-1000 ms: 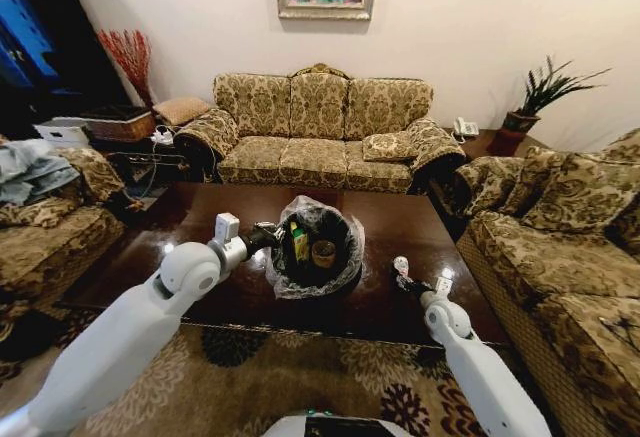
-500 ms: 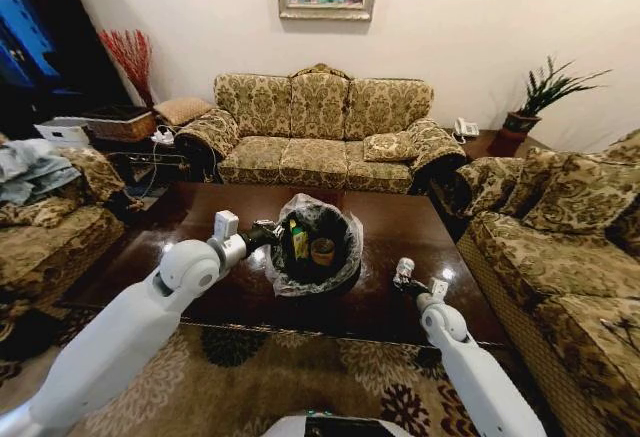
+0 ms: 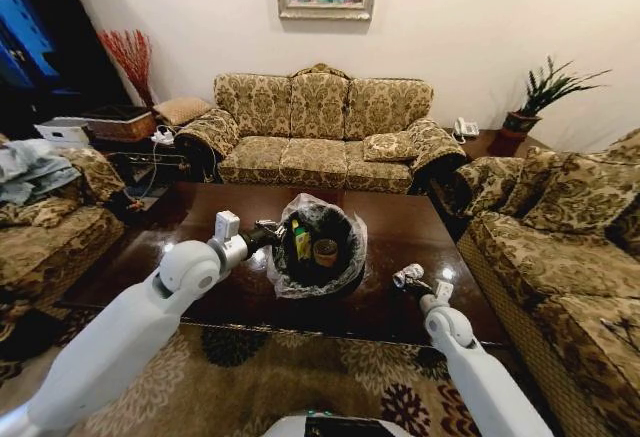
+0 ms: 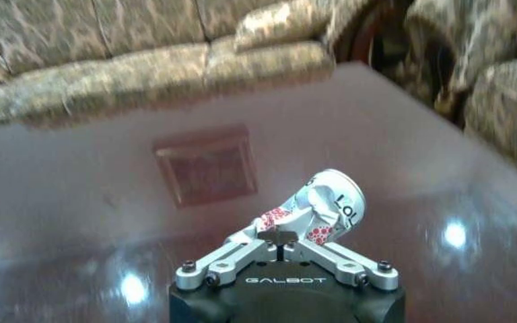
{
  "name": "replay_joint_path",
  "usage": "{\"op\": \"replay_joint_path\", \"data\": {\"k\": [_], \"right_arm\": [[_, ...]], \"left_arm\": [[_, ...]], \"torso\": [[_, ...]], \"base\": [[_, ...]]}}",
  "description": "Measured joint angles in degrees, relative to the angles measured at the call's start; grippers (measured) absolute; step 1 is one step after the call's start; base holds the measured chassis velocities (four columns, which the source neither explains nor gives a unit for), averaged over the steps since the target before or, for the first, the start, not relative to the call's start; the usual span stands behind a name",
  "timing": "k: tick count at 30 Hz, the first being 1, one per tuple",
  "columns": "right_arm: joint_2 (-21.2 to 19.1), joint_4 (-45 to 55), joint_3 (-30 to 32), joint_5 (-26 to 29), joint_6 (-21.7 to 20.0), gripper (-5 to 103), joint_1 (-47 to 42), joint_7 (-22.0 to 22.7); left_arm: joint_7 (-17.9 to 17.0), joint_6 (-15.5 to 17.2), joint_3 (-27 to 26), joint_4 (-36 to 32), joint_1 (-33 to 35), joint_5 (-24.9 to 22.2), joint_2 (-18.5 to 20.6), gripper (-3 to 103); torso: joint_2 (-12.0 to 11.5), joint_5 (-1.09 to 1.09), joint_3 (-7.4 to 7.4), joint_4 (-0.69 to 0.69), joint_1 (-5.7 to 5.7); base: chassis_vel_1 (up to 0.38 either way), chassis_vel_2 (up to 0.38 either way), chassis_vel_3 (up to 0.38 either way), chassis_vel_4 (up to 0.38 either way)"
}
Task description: Move to the front of the table and place the trash on the table into the trash bin.
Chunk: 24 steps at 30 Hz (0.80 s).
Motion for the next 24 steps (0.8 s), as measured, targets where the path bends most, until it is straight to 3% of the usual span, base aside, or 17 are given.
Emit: {"op": "replay_joint_path", "data": {"k": [2, 8, 12, 13, 16, 17, 18, 20, 24], "right_arm": [[-0.45, 1.25, 0.17, -0.06, 0.27, 0, -0.01, 0.25], [-7.58, 17.84, 4.28, 0.56, 1.15, 0, -0.03, 1.01], [-16.21, 32.27, 8.15, 11.44, -1.24, 0, 2.34, 2.66], [-16.21, 32.27, 8.15, 11.44, -1.24, 0, 2.34, 2.66], [-24.7, 41.92, 9.13, 24.23, -2.02, 0, 5.21, 3.03], [-24.7, 41.92, 9.13, 24.23, -2.02, 0, 5.21, 3.03], [-27.3, 44.62, 9.04, 29.71, -2.04, 0, 6.24, 2.38], [-31.41, 47.41, 6.95, 35.49, -2.01, 0, 7.73, 0.11], [-34.06, 47.89, 2.13, 35.74, -1.71, 0, 9.01, -5.68]], "left_arm": [[-0.16, -0.01, -0.05, -0.06, 0.0, -0.16, 0.1, 1], [-0.62, -0.02, 0.09, 0.33, -0.8, -0.91, 0.52, 1], [-0.63, -0.01, 1.46, 1.45, -1.95, -1.12, 0.02, 1], [-0.63, -0.01, 1.46, 1.45, -1.95, -1.12, 0.02, 1], [0.42, 0.88, 3.14, 3.6, -4.78, -2.02, -0.79, 1], [0.42, 0.88, 3.14, 3.6, -4.78, -2.02, -0.79, 1], [0.62, 1.15, 3.73, 4.81, -6.02, -2.77, -1.46, 1], [0.6, 1.39, 4.81, 7.35, -8.33, -3.86, -2.58, 1], [0.62, 1.72, 7.0, 9.84, -10.92, -4.96, -3.18, 1]], "torso": [[0.0, 0.01, 0.0, 0.0, 0.0], [0.0, 0.01, -0.01, 0.0, 0.0], [0.0, -0.01, -0.01, 0.0, 0.0], [0.0, -0.01, -0.01, 0.0, 0.0], [0.0, -0.01, -0.01, 0.01, 0.0], [0.0, -0.01, -0.01, 0.01, 0.0], [0.0, -0.02, -0.01, 0.01, 0.0], [0.0, -0.03, -0.01, -0.01, 0.0], [0.0, -0.01, -0.01, 0.0, 0.0]], "base": [[0.0, 0.0, 0.0, 0.0], [0.0, 0.0, 0.0, 0.0], [0.0, 0.0, 0.0, 0.0], [0.0, 0.0, 0.0, 0.0], [0.0, 0.0, 0.0, 0.0], [0.0, 0.0, 0.0, 0.0], [0.0, 0.0, 0.0, 0.0], [0.0, 0.0, 0.0, 0.0], [0.0, 0.0, 0.0, 0.0]]}}
